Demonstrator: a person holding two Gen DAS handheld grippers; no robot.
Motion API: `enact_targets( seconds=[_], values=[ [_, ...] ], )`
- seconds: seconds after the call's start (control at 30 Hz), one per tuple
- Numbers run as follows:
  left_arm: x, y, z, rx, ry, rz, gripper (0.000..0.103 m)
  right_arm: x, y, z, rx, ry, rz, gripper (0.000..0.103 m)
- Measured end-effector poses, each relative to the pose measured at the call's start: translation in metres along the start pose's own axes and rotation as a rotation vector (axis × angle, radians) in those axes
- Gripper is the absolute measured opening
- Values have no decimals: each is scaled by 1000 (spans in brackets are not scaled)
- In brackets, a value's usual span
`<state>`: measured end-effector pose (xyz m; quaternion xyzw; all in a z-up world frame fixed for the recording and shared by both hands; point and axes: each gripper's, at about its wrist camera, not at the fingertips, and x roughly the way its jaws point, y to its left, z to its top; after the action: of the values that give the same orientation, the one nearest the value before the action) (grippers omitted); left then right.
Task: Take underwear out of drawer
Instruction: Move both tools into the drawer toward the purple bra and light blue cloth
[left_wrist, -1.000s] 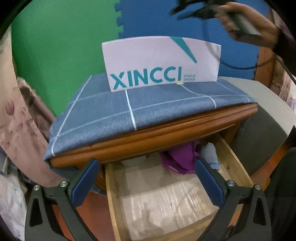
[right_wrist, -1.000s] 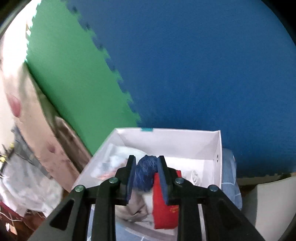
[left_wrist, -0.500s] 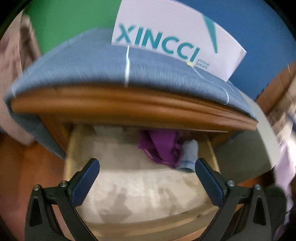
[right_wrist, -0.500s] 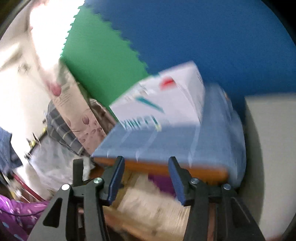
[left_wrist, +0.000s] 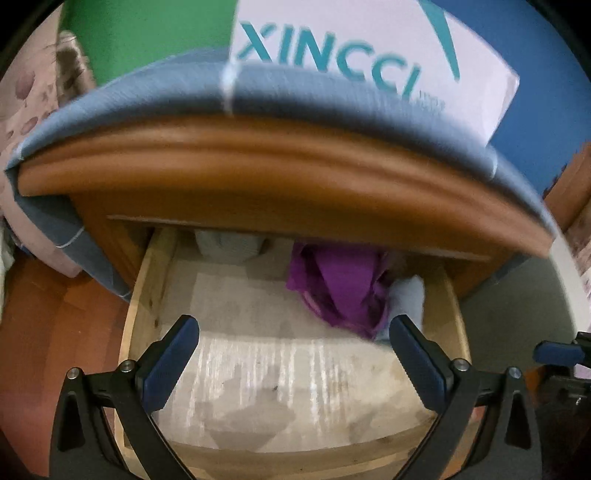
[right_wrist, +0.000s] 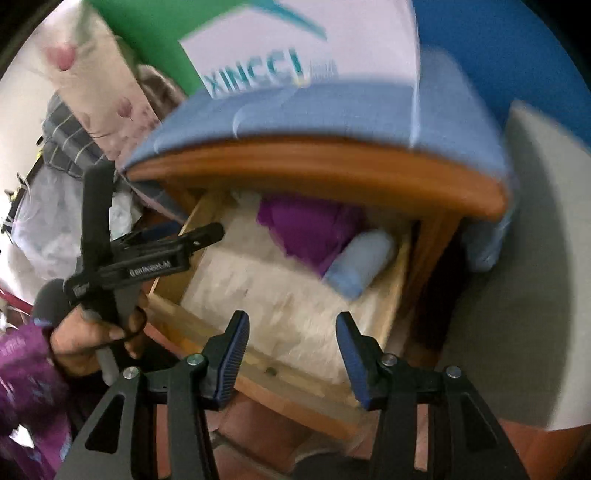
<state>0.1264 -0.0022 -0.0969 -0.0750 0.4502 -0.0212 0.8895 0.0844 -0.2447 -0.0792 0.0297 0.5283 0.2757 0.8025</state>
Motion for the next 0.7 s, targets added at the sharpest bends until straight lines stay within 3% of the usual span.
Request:
enact_targets(
  seconds=[0.07,0.13,0.27,0.47,0.57,0.7],
  values=[
    [7,-3,-4,22,22,19,102,31,-2,1,28,94,14,50],
    [11,-5,-6,36,35,28,102,66,-2,-1,16,213,-50,50],
    [18,-5,-11,52,66,36,102,106,2,-14,-18,362,-96,50],
    [23,2,-14,49,95,48,102,116,-4,-21,10,408,-117,50],
    [32,4,-21,35,151,56,98,124,-11,-21,59,446,-88,50],
    [28,6,-27,23,165,46,99,127,-22,-24,133,478,-40,50]
  ],
)
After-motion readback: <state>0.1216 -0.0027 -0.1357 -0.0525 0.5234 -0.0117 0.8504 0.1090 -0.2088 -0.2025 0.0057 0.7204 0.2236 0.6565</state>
